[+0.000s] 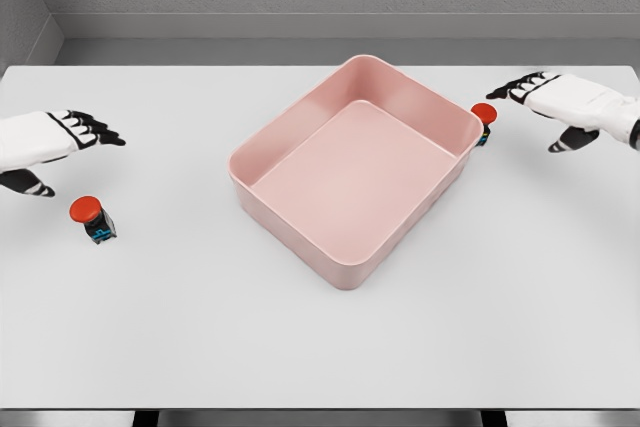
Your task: Put the industrial switch in the basket with both arms
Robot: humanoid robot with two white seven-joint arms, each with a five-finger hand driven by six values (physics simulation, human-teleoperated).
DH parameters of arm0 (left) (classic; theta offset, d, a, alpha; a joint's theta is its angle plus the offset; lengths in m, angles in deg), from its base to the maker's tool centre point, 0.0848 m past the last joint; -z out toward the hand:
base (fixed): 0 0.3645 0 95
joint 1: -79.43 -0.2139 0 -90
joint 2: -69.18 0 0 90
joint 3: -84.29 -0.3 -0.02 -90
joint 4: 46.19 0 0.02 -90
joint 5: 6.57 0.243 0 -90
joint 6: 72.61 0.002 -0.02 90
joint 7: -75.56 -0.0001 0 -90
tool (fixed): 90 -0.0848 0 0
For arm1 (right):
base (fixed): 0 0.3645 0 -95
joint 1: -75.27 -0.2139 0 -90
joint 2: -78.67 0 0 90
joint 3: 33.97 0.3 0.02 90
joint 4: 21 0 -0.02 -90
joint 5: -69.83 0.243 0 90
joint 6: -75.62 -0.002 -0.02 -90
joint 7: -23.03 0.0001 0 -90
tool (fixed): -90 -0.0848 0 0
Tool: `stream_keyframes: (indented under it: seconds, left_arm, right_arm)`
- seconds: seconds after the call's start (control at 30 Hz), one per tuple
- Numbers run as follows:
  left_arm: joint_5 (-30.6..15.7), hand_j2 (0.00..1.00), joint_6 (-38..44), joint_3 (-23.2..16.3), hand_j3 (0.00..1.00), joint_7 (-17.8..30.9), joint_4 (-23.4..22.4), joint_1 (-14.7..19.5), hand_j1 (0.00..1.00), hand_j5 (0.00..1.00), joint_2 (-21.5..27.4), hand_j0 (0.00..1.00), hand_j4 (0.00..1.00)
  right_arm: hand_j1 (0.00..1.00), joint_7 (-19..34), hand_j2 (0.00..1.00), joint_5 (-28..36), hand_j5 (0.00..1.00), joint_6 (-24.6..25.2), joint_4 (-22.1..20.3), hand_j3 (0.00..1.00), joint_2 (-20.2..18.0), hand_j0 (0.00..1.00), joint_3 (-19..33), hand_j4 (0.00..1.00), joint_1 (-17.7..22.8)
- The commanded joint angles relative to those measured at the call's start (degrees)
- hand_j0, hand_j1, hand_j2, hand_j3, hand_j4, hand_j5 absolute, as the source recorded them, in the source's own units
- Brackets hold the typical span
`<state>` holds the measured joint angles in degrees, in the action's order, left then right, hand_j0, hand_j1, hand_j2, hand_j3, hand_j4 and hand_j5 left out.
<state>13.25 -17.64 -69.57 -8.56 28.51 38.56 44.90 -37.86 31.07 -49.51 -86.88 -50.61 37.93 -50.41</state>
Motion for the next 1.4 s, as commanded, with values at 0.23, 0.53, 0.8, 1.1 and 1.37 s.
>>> stream_keyframes:
  seconds: [0.23,0.53,0.8,1.1,1.37]
  left_arm:
    - [-1.2,1.0,0.0,-2.6,1.0,-0.2,0.8,-0.3,1.0,1.0,1.1,1.0,1.0]
    - [-1.9,1.0,0.0,-4.4,1.0,-0.4,2.1,-0.3,1.0,1.0,2.4,1.0,1.0]
    - [-2.1,1.0,0.0,-6.0,1.0,-0.4,4.2,-0.4,1.0,1.0,2.2,1.0,1.0]
    - [-2.1,1.0,0.0,-6.0,1.0,-0.4,4.8,-0.3,1.0,1.0,1.6,1.0,1.0]
    - [-1.9,1.0,0.0,-7.1,1.0,-0.4,6.3,-0.4,1.0,1.0,1.7,1.0,1.0]
  right_arm:
    - [1.0,1.7,1.0,-1.0,1.0,0.1,1.7,1.0,5.4,1.0,-0.5,1.0,-2.7]
    - [1.0,1.6,1.0,-7.4,1.0,0.1,2.1,1.0,7.9,1.0,-0.6,1.0,-4.6]
    - [1.0,1.6,1.0,-8.7,1.0,0.1,3.2,1.0,9.3,1.0,-0.5,1.0,-4.7]
    - [1.0,1.6,1.0,-9.7,1.0,0.1,6.1,1.0,10.5,1.0,-0.4,1.0,-5.5]
    - [1.0,1.6,1.0,-11.4,1.0,0.1,8.1,1.0,12.0,1.0,-0.4,1.0,-6.3]
